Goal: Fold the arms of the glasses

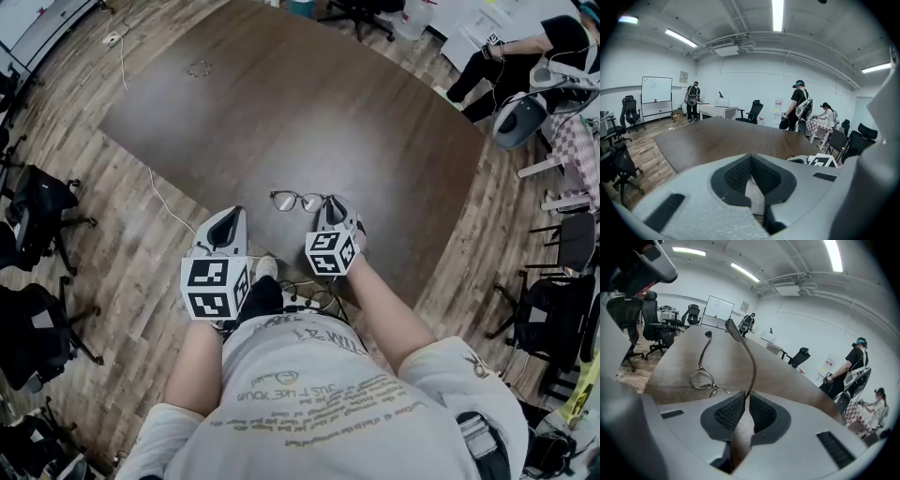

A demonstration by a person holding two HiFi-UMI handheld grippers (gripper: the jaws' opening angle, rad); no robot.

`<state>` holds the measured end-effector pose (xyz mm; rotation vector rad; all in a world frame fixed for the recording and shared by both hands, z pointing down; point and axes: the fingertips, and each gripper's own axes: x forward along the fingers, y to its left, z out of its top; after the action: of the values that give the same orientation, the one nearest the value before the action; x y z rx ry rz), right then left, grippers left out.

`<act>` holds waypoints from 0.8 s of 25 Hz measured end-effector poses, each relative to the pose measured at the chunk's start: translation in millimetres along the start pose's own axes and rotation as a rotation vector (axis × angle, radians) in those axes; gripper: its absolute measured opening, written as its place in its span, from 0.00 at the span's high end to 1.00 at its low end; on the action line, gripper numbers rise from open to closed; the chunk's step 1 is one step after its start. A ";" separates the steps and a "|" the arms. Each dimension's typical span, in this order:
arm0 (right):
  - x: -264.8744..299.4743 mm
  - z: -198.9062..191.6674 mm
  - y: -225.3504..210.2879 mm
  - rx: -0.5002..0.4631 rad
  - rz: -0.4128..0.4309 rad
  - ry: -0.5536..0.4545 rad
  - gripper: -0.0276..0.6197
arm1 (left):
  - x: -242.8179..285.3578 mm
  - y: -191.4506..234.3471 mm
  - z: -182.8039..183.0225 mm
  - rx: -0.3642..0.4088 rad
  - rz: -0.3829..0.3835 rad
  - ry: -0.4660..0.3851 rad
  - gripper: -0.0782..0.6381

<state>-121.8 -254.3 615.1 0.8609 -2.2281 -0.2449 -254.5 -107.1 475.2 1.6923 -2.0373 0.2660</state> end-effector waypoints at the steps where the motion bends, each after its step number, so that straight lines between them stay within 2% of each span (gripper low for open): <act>1: 0.0 0.1 -0.1 -0.009 -0.005 -0.001 0.90 | -0.5 0.0 -0.6 0.000 0.002 0.000 0.87; 12: 3.0 7.5 8.5 -0.185 -0.070 -0.017 0.90 | -7.5 7.8 -6.2 -0.017 0.032 -0.001 0.87; 20: 5.7 13.9 18.1 -0.251 -0.087 -0.026 0.90 | -12.2 14.6 -10.6 -0.023 0.038 0.003 0.87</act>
<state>-143.5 -245.4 615.6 0.8211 -2.1288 -0.5670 -264.6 -88.5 480.8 1.6405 -2.0641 0.2568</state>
